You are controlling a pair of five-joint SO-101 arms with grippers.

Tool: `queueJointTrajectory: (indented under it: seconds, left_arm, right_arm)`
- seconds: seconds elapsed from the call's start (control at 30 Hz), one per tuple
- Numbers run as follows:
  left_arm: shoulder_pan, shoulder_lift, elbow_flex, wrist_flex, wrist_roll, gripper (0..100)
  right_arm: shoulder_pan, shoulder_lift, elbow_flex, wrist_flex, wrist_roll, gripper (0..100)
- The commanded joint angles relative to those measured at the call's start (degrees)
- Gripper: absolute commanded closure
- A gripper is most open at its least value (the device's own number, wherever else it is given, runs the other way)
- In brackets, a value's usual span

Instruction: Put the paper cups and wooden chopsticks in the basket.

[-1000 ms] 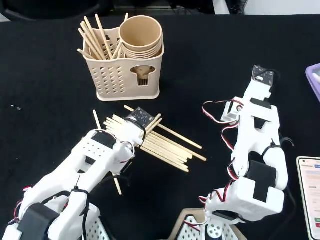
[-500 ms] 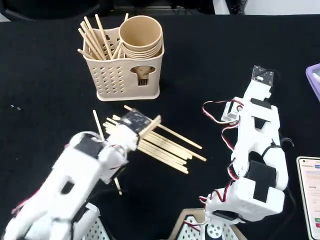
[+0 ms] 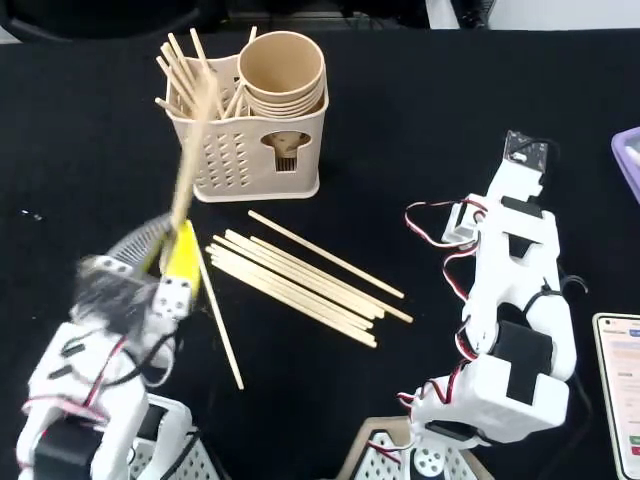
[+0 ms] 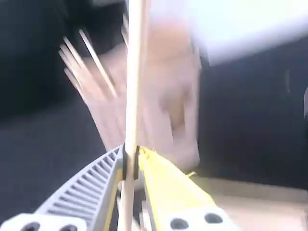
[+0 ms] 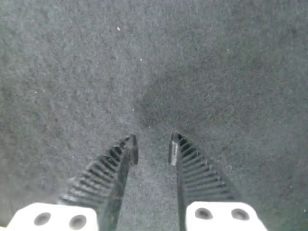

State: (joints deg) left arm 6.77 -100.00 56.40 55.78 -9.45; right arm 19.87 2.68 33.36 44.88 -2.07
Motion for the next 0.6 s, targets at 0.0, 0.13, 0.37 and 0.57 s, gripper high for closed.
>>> queueJointTrajectory:
  seconds: [0.0,0.13,0.37,0.57]
  left_arm:
    - [-2.86,-0.88,2.95,-17.67,5.71,97]
    - [-3.12,1.23,9.10,-35.16,7.74,97]
    - [-3.03,16.18,10.51,-54.51,7.91,97]
    - [-3.03,39.30,-1.54,-62.51,11.87,97]
  right_arm:
    - [-1.67,-0.13,-1.98,-0.70,0.00,88.2]
    - [-1.67,1.98,-3.03,-0.70,0.00,88.2]
    - [-1.67,5.14,-5.49,-0.18,0.00,88.2]
    - [-1.58,5.14,-5.49,-0.18,0.00,88.2]
